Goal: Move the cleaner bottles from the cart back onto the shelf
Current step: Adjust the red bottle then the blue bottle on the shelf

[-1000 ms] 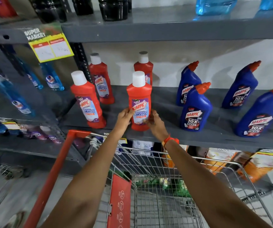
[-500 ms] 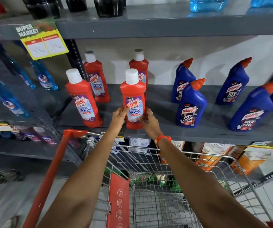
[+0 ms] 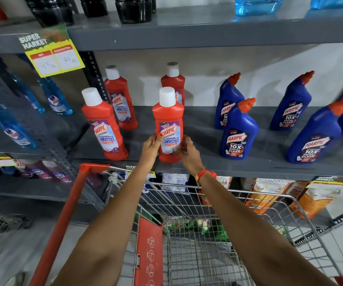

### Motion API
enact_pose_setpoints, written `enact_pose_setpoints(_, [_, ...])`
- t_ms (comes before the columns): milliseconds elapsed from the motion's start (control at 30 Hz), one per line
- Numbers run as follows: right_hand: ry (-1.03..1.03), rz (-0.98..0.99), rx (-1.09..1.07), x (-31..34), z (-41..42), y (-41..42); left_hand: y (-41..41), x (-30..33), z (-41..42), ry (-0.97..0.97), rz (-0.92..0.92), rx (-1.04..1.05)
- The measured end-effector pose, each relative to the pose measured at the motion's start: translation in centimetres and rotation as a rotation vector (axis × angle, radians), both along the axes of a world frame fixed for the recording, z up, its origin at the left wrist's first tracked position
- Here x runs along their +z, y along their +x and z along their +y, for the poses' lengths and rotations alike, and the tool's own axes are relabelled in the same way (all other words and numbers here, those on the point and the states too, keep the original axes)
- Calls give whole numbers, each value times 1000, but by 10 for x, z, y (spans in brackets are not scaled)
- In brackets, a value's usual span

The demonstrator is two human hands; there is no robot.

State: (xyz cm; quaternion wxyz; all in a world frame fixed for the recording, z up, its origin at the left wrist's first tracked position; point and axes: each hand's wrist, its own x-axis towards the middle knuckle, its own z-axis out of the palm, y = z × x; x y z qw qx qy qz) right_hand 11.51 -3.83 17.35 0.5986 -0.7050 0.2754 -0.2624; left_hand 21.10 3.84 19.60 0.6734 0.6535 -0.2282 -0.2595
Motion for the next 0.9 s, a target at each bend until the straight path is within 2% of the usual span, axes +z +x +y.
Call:
enact_pose_setpoints(200, [-13,-26,-37,0,4,-6,-3,-10,0,-28,-42,74])
enact_pose_setpoints(333, [-25,-87,-328,-11,0,-34,-33,-33,9,-49,-348,435])
enact_pose_setpoints(367, [-11,-131,-417,-14,-2,-46,-41,-39,8,-68,-404,472])
enact_pose_setpoints(500, [49,-313,-775,-19,-29,-92,-80,-41,-17,-121,-512,361])
enact_pose_setpoints(567, [-15,-277,-873,-18,-56,-108,-96,-33,-40,-127,-571,245])
enact_pose_setpoints(633, [-74,-191,-821,-16,-80,-118,-108,-20,-65,-124,-532,128])
enact_pose_setpoints(733, [-100,-88,-600,-12,-110,-127,-121,-2,-102,-73,-236,-24])
enact_pose_setpoints(800, [-64,-95,-439,-11,-120,-130,-125,4,-118,-10,-71,-144])
enact_pose_setpoints(900, [47,-117,-313,-6,-129,-133,-125,-2,-135,25,-13,-211])
